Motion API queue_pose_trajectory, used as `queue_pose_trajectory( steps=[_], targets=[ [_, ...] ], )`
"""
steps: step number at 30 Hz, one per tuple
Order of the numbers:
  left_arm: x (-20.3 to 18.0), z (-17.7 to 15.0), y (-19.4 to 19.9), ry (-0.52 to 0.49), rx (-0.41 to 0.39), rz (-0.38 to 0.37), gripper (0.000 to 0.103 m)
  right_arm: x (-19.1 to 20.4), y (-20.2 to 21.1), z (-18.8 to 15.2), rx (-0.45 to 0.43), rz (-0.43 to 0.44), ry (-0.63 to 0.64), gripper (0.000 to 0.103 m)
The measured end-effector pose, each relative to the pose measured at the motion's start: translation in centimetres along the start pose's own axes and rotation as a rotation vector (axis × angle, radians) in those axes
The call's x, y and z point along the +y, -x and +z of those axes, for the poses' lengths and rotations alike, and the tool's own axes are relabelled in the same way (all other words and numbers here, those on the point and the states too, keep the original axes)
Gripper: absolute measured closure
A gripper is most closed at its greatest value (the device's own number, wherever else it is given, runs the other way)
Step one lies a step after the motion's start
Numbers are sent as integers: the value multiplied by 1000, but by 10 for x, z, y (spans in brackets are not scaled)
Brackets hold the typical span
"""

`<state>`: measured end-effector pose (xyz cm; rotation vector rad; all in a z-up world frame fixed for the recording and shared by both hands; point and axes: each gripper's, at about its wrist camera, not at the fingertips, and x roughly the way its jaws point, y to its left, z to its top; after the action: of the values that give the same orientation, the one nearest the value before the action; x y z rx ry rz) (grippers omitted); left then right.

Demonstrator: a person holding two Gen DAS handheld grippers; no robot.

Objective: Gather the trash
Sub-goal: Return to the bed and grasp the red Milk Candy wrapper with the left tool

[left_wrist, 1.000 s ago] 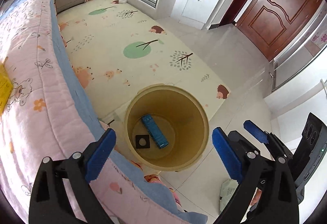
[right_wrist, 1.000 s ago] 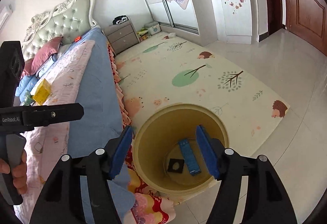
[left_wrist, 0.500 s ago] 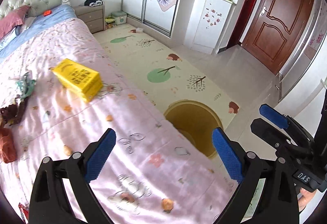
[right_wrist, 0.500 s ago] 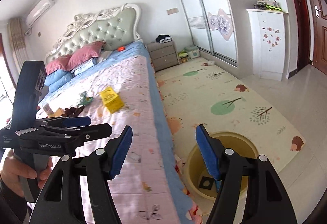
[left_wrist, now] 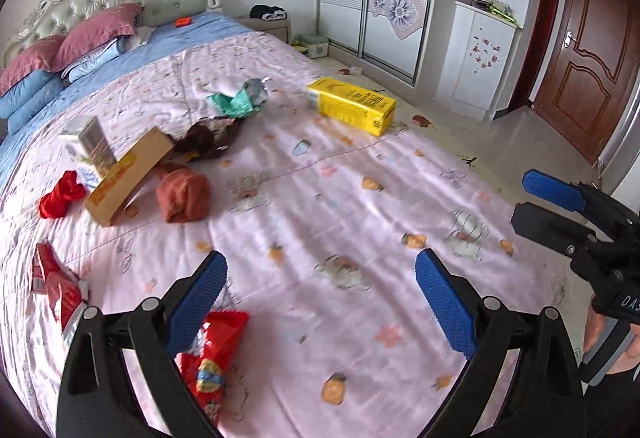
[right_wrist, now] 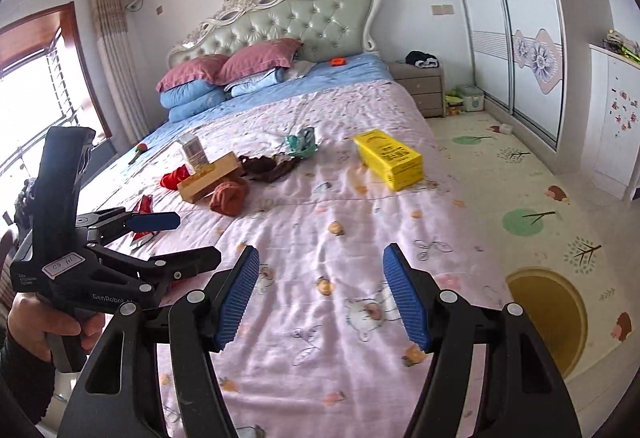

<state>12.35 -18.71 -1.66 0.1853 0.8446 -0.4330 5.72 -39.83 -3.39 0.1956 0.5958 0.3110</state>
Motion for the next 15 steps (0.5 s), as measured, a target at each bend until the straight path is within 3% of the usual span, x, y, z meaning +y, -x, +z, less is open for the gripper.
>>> queue_pose_trajectory(
  steps=[6, 12, 15],
  targets=[
    [47, -37, 1, 34, 36, 37, 8, 42, -22, -3, 39, 37, 38, 39],
    [74, -55, -16, 78, 76, 24, 9, 72, -35, -5, 61, 59, 68, 39],
    [75, -62, -23, 63, 88, 11, 24, 81, -40, -5, 70, 57, 78, 39]
  ],
)
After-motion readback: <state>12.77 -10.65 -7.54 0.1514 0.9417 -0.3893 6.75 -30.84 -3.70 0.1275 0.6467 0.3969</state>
